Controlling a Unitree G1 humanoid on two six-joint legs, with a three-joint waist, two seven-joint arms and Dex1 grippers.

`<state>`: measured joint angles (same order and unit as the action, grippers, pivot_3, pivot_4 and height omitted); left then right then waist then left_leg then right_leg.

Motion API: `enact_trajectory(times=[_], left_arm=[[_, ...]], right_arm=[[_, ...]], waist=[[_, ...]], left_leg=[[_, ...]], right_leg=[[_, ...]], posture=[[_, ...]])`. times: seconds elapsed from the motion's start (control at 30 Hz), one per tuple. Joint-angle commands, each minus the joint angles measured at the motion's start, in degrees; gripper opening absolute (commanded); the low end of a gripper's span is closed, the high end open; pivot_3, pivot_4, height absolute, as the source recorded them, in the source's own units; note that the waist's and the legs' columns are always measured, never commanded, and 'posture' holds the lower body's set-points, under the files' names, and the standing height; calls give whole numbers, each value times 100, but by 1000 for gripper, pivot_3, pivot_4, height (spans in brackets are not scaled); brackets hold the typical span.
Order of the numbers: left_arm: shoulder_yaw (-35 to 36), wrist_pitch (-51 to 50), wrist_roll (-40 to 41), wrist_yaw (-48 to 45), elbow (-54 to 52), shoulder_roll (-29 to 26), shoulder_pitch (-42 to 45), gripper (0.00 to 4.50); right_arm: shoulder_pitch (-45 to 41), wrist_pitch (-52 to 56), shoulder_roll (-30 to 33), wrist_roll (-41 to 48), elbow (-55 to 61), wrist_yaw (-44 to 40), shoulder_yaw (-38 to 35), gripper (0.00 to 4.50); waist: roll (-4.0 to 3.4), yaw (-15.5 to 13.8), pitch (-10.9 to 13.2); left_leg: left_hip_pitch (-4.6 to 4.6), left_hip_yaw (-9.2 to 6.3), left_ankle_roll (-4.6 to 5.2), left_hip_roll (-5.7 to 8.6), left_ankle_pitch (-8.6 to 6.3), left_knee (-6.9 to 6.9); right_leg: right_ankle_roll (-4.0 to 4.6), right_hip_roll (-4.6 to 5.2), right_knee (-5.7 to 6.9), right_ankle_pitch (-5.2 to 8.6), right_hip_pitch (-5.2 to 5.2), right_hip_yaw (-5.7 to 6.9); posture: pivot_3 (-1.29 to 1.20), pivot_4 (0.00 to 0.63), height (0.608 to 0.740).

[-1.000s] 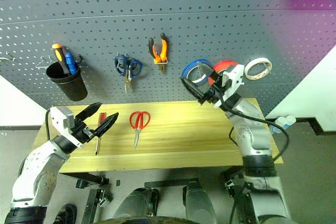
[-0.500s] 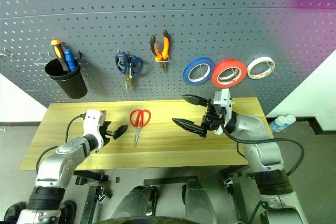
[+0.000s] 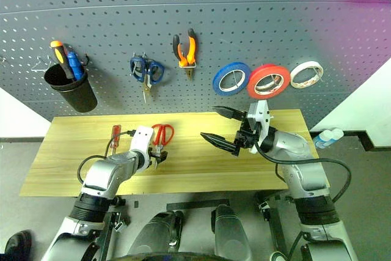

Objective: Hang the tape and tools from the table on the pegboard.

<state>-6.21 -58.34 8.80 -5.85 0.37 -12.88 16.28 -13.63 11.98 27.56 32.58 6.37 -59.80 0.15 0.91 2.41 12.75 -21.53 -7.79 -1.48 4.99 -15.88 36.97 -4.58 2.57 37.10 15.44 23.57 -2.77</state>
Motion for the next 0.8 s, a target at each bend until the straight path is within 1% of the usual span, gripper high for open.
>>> enact_trajectory(times=[0.03, 0.3, 0.33, 0.53, 0.63, 0.73, 0.8], left_arm=[[138, -250, -245, 355, -19, 121, 55, 4500], [231, -189, -314, 342, 749, 339, 458, 4500], [328, -166, -282, 381, 828, 423, 488, 4500], [425, -216, -317, 412, 1110, 568, 595, 4500], [453, -260, -247, 278, 1151, 601, 552, 4500], [562, -350, -242, 301, 1165, 680, 526, 3905], [579, -450, -270, 313, 1184, 703, 523, 3283]], right_arm=[[81, 13, 6, 107, 310, 48, -146, 4480], [162, 112, -15, 120, 530, 298, -164, 4480], [174, 127, -5, 133, 548, 304, -177, 4480], [169, 116, 40, 75, 514, 361, -256, 4480], [120, 102, 58, 53, 464, 409, -318, 4480], [111, 106, 61, 63, 463, 441, -349, 4500], [131, 102, 62, 52, 495, 436, -340, 4500]], waist=[[6, 0, 27], [22, 4, 139], [23, 6, 148], [17, 10, 159], [17, 14, 159], [16, 14, 160], [15, 14, 160]], left_leg=[[-1, 0, 0, 0, 0, 0], [-4, 1, 0, 2, -1, 2], [-4, 1, 0, 2, -1, 2], [-2, 1, 0, 2, -1, 1], [3, 2, 0, 2, -2, 2], [3, 2, -1, 2, -1, 2], [3, 2, 0, 2, -1, 2]], right_leg=[[0, 0, -1, 0, 0, 0], [-4, 4, -1, -1, 1, 2], [-4, 4, -1, -1, 1, 2], [-6, 5, -1, 0, 0, 2], [-8, 5, -1, 0, -6, 2], [-10, 5, -1, 0, -7, 2], [-11, 5, -2, 1, -7, 2]], posture=[[-86, 252, 740], [-102, 278, 740], [-104, 281, 740], [-111, 288, 740], [-112, 289, 740], [-114, 291, 740], [-116, 291, 740]])
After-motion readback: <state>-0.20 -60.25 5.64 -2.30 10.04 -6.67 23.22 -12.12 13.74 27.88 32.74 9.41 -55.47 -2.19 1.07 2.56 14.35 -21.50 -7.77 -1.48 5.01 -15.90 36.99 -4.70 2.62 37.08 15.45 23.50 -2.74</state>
